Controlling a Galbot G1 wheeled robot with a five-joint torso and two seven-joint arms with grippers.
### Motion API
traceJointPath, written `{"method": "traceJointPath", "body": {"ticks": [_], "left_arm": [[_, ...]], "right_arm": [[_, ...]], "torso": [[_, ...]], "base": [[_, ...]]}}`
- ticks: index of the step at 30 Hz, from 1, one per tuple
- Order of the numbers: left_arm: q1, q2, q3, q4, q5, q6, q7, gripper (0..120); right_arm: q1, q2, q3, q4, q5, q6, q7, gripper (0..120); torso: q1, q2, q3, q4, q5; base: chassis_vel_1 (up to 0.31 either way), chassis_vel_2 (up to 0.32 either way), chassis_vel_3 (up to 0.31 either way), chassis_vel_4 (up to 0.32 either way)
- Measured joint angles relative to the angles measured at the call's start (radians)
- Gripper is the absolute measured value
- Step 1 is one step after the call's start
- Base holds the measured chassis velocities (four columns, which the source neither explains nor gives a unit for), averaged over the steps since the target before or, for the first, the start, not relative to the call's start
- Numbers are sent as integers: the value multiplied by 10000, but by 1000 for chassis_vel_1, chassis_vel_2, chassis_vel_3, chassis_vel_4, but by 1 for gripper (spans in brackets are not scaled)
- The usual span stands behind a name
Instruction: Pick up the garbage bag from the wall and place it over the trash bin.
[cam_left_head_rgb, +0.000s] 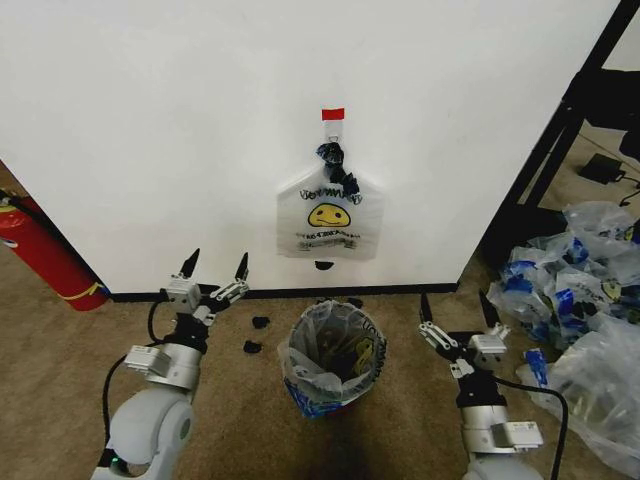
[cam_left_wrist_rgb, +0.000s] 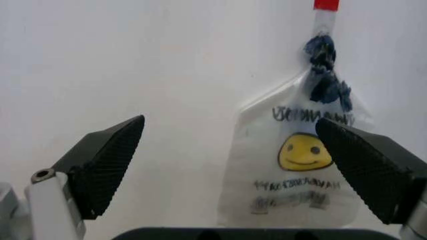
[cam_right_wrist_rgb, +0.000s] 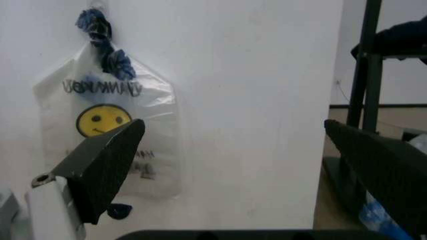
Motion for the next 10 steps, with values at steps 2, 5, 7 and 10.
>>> {"method": "traceJointPath", "body": {"ticks": [2, 5, 7, 10], "left_arm": [[80, 76, -7, 145, -63, -65, 57, 100], [120, 144, -68, 280, -67, -200, 161, 100], [112, 205, -93, 310, -106, -236, 232, 100], [67, 394, -4, 277, -353, -203, 250, 100]], "right_arm": [[-177, 100, -5, 85, 29, -12, -35, 100], [-252, 185, 35, 126, 42, -6, -163, 100], [-285, 245, 47, 126, 6, 14, -229, 100], [-265, 347, -19, -10, -197, 47, -269, 100]], "torso": [[0, 0, 0, 0, -2], [0, 0, 0, 1, -3], [0, 0, 0, 1, 0], [0, 0, 0, 0, 0]], "base": [[0, 0, 0, 0], [0, 0, 0, 0], [0, 0, 0, 0], [0, 0, 0, 0]]}}
